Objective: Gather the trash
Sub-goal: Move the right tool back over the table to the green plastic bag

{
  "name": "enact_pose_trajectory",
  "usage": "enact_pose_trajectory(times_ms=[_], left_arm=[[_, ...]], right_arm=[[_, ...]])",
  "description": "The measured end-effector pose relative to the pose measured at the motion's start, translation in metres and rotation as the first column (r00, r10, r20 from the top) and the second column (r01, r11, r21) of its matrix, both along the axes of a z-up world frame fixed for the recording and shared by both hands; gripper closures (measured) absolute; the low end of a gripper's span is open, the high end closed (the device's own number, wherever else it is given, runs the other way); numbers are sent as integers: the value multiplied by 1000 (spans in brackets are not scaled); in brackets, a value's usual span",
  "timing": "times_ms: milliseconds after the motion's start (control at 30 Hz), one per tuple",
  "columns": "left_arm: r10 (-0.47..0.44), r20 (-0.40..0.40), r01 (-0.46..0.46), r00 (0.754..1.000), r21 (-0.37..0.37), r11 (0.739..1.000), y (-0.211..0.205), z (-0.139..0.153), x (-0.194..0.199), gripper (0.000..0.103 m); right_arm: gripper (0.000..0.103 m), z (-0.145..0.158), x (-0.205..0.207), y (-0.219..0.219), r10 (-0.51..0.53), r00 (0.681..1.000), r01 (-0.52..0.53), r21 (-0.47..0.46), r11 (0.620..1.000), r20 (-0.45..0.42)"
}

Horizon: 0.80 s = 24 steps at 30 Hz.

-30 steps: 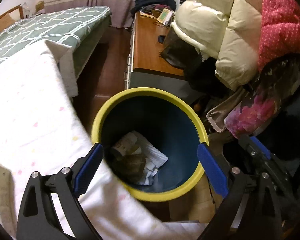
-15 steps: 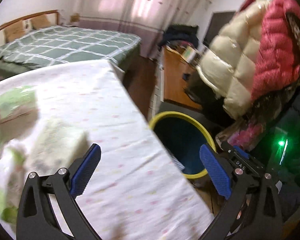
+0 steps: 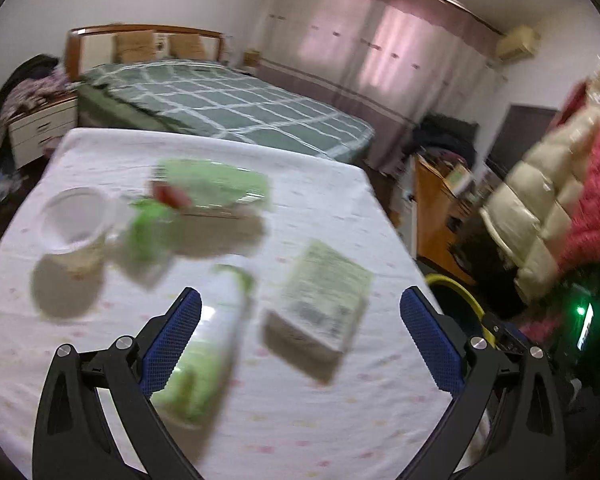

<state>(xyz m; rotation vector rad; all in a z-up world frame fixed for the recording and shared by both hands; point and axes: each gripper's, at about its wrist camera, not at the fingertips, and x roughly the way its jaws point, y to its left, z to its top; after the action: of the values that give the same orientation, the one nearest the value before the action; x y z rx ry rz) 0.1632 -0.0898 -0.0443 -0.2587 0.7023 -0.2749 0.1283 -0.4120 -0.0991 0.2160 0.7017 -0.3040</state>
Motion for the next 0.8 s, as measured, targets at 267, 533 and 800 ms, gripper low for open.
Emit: enact_pose_trajectory(times_ms=[267,533,800], left_arm=[[197,45,-198,979,20,980,90,-8,12,5],[403,91,-410,911,86,908,167,-27,23,5],[465,45,-467,884,62,882,195,-50,23,5]], right_arm=[[51,1,29,65,114,993,-114,-34,993,-22],[48,3,51,139,250,968,-250,-33,968,-22],[40,2,69,207,354,934,-356,-49,933,-45]])
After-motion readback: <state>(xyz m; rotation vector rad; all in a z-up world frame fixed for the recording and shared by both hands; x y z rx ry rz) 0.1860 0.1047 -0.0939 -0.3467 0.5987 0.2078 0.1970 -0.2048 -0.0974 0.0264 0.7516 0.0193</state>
